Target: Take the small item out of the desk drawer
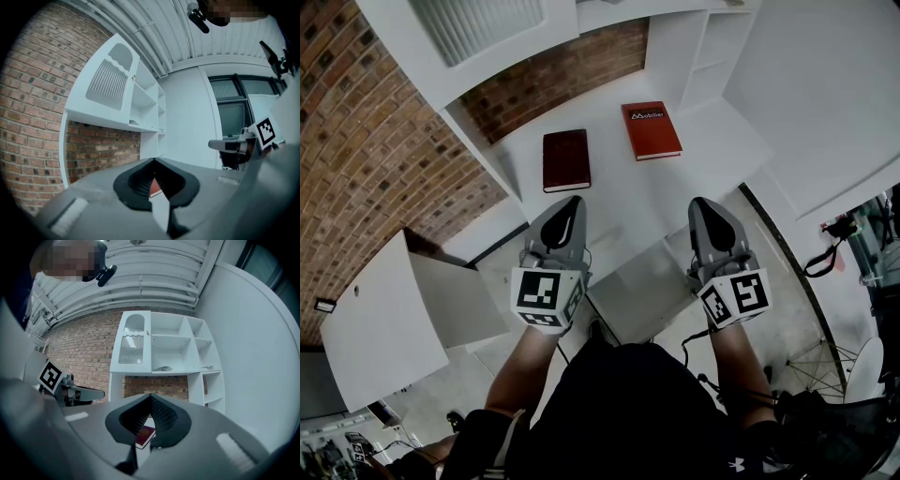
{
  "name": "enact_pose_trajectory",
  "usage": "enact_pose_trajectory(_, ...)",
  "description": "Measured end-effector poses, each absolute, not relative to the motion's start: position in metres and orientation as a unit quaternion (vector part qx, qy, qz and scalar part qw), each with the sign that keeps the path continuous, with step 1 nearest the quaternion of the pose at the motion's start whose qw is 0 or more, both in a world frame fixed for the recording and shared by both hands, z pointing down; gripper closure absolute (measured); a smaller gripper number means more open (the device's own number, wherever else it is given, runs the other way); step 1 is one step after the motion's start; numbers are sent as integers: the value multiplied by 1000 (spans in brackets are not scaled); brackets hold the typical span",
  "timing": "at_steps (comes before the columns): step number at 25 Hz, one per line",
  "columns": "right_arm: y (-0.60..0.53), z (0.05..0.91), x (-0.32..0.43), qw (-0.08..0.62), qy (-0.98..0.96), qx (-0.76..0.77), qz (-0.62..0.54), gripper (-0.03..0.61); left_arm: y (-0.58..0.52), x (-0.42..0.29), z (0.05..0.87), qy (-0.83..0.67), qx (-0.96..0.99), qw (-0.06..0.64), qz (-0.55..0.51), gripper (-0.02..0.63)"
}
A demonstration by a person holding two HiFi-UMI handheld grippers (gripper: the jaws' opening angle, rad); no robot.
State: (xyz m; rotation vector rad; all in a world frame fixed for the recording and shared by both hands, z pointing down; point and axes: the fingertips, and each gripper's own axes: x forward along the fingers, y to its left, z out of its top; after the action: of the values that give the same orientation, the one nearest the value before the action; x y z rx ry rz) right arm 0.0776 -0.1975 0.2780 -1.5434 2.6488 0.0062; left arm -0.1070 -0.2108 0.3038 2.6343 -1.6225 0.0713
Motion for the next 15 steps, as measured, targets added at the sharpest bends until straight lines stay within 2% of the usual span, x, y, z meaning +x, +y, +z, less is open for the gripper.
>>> enact_pose_trajectory(15,-191,280,78,37,863,-504,-4,577,-206,-106,309,-520,853,30,26,612)
